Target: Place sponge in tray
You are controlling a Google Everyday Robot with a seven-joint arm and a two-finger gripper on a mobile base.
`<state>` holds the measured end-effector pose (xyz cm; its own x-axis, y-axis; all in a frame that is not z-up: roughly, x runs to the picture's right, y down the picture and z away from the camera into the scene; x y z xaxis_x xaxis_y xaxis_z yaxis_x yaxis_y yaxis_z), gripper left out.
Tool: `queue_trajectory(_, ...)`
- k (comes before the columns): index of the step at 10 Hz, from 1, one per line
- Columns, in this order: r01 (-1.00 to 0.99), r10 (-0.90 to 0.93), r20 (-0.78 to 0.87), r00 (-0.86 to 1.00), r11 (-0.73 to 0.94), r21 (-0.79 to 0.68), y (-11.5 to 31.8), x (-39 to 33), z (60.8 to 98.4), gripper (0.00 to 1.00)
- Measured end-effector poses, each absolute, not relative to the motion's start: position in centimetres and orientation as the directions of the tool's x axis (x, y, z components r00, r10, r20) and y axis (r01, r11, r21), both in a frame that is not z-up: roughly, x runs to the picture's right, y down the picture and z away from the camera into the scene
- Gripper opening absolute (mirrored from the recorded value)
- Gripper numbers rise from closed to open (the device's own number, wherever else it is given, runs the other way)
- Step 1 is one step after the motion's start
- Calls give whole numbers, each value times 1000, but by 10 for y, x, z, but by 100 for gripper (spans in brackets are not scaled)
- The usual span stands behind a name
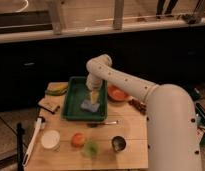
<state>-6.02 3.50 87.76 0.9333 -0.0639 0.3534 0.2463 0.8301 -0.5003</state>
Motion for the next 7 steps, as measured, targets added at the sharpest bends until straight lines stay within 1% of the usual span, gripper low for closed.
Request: queue_trajectory(7, 265, -82, 369, 926, 837, -479, 35, -61, 875, 80)
